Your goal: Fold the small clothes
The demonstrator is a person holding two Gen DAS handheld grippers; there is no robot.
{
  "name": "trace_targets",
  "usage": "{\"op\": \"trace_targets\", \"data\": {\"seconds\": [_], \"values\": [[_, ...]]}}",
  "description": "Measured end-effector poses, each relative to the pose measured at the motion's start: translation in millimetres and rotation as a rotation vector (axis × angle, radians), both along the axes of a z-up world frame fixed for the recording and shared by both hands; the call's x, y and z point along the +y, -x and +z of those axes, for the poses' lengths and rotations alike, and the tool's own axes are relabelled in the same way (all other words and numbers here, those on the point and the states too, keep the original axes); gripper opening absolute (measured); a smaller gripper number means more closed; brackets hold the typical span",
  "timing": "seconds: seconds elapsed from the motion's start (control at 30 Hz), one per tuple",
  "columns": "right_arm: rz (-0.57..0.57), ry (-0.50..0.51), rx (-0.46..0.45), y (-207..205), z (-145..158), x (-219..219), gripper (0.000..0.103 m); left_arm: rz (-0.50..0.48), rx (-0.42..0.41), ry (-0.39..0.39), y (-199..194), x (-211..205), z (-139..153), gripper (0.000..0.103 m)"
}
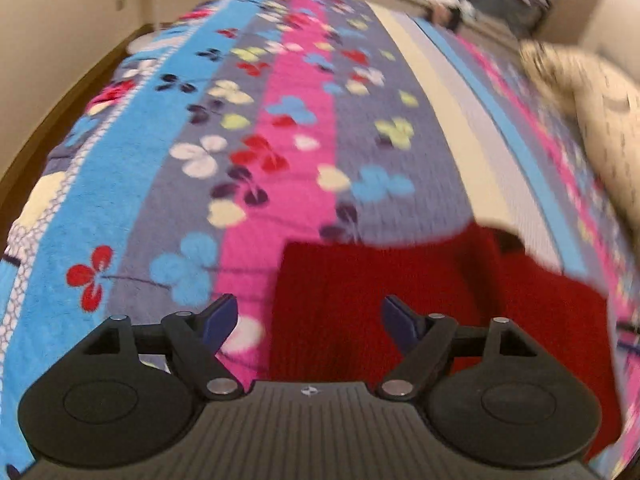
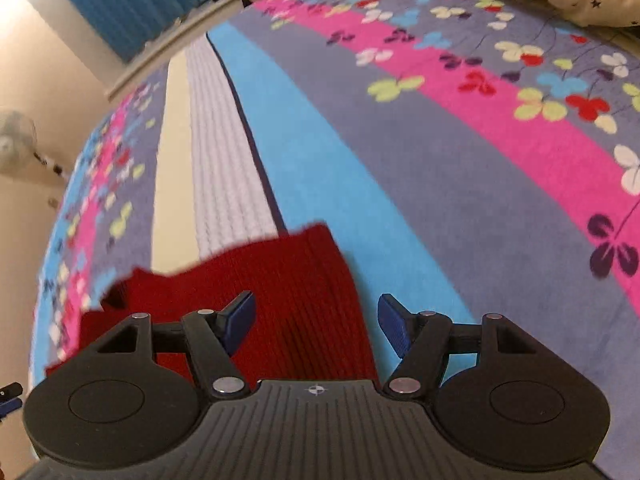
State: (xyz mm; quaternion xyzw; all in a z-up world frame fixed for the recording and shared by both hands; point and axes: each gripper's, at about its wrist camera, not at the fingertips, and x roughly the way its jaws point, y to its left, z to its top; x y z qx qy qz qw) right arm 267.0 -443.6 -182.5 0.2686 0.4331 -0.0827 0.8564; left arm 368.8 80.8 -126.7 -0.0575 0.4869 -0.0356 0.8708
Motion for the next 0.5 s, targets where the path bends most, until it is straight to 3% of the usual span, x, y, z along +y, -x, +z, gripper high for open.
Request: {"op": "trace_targets", "data": {"seconds": [0.17, 0.2, 0.23, 0.27, 0.3, 0.43, 0.5], "values": [[0.015, 0.038, 0.012, -12, -13, 15, 0.071, -0.084, 0.025, -0.116, -8, -27, -25, 0.085], [0.018, 0.051, 0.023, -15, -16, 17, 0.070, -0.086, 0.037, -0.130, -13, -31, -33, 0.061], [0.020, 0.075, 0.033, -18, -18, 20, 0.066, -0.088, 0.049, -0.128, -16, -32, -39, 0.026], [0.025, 0.101, 0.034, -18, -17, 23, 0.041, -0.078, 0.062, -0.121, -19, -29, -40, 0.015], [0.020, 0.123, 0.029, -17, -12, 26, 0.018, -0.047, 0.057, -0.095, -20, -25, -37, 0.014], [0.030, 0.165, -0.066, 1, 28, 27, 0.015, -0.025, -0.067, -0.014, 2, -6, 8, 0.012], [-0.012, 0.129, -0.110, 10, 44, 13, 0.011, 0.003, -0.116, 0.014, 8, 14, 24, 0.012]]}}
